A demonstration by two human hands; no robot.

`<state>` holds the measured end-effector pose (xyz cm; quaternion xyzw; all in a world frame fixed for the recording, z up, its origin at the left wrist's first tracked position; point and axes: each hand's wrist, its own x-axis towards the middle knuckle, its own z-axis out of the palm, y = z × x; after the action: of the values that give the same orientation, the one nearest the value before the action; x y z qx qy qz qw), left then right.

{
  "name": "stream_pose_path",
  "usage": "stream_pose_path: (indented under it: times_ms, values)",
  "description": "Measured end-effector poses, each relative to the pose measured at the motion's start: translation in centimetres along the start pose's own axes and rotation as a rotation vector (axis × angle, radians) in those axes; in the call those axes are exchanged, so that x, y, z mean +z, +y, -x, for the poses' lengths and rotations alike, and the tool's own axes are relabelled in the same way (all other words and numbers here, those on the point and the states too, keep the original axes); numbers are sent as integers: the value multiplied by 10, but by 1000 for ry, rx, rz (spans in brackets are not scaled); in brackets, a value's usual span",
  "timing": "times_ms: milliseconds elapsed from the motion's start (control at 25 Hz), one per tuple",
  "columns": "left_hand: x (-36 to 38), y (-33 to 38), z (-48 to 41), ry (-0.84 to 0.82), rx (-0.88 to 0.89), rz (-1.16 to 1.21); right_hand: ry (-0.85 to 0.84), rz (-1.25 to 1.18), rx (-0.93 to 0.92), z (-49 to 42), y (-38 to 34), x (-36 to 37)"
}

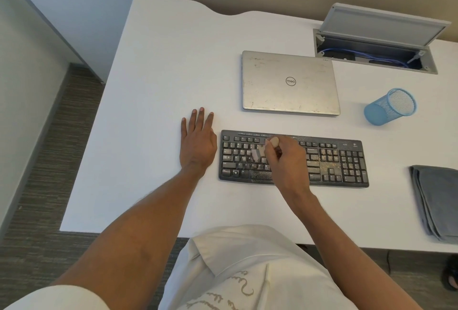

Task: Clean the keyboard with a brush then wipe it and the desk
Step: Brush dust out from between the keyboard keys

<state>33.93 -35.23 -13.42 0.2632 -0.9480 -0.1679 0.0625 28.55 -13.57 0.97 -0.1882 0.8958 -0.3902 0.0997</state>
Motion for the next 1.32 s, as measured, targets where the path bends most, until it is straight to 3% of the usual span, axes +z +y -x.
stream_pose_path:
  times_ms: [120, 400, 680, 1000, 1320]
  values:
    - [0, 0, 0, -8, -1, -7, 53, 40, -33, 0, 5, 5]
    - [0, 0, 0, -6, 0, -2, -66, 34, 92, 3, 8, 2]
    - [-1, 0, 0, -14, -1, 3, 82, 40, -11, -4, 6, 5]
    - [0, 0, 0, -17, -1, -6, -57, 34, 86, -3, 11, 1]
    - [1, 0, 0, -19, 2, -7, 59, 53, -9, -14, 12, 7]
